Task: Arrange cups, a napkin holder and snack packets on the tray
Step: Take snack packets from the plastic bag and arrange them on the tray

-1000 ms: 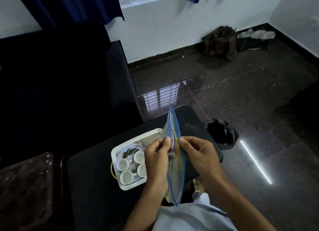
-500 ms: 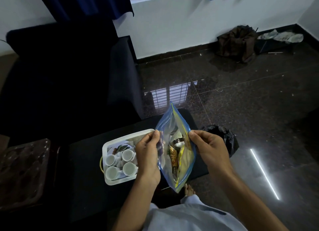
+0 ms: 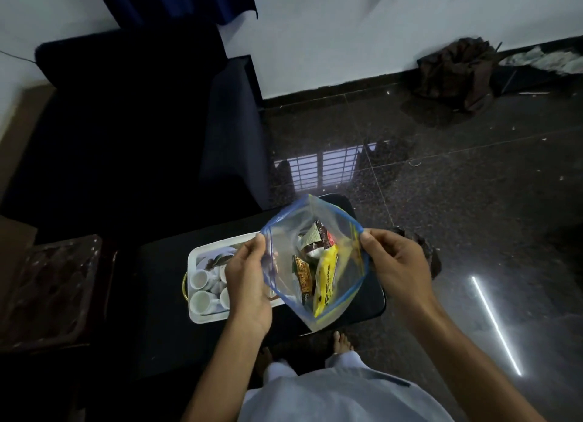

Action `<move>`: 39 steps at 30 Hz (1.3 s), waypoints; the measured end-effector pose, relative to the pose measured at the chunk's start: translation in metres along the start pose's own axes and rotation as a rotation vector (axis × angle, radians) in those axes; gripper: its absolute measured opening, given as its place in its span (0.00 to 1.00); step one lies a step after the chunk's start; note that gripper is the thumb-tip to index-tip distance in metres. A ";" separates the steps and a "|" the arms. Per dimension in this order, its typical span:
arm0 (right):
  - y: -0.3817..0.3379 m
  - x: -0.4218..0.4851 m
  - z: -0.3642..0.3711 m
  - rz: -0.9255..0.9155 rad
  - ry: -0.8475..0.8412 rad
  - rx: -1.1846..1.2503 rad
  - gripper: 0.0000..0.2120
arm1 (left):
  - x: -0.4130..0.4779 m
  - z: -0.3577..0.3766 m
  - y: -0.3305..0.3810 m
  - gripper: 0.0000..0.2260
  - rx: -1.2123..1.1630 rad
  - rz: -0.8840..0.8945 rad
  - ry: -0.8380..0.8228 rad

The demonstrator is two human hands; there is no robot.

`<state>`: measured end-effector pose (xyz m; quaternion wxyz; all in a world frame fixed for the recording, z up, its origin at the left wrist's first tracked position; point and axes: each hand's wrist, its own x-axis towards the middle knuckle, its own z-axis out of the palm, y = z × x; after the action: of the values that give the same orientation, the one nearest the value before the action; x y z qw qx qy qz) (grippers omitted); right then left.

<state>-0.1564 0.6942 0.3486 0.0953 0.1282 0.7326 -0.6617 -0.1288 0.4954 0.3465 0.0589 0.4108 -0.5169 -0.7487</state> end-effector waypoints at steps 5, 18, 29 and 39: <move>-0.013 -0.002 0.018 -0.109 -0.130 0.002 0.08 | -0.020 0.006 -0.012 0.18 0.151 0.000 -0.011; -0.002 -0.013 -0.023 -0.229 0.058 -0.323 0.05 | -0.032 0.007 -0.005 0.22 -0.135 -0.157 -0.343; 0.002 -0.020 0.055 -0.964 -1.019 -1.457 0.14 | -0.047 -0.017 -0.008 0.21 -0.068 -0.073 -0.332; 0.043 -0.025 0.090 -1.175 -1.067 -1.736 0.09 | -0.057 -0.049 -0.010 0.21 -0.038 -0.045 -0.310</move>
<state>-0.1222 0.6074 0.3062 0.1256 -0.6307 0.7515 0.1473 -0.0549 0.4935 0.3636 -0.0304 0.3005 -0.4961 -0.8141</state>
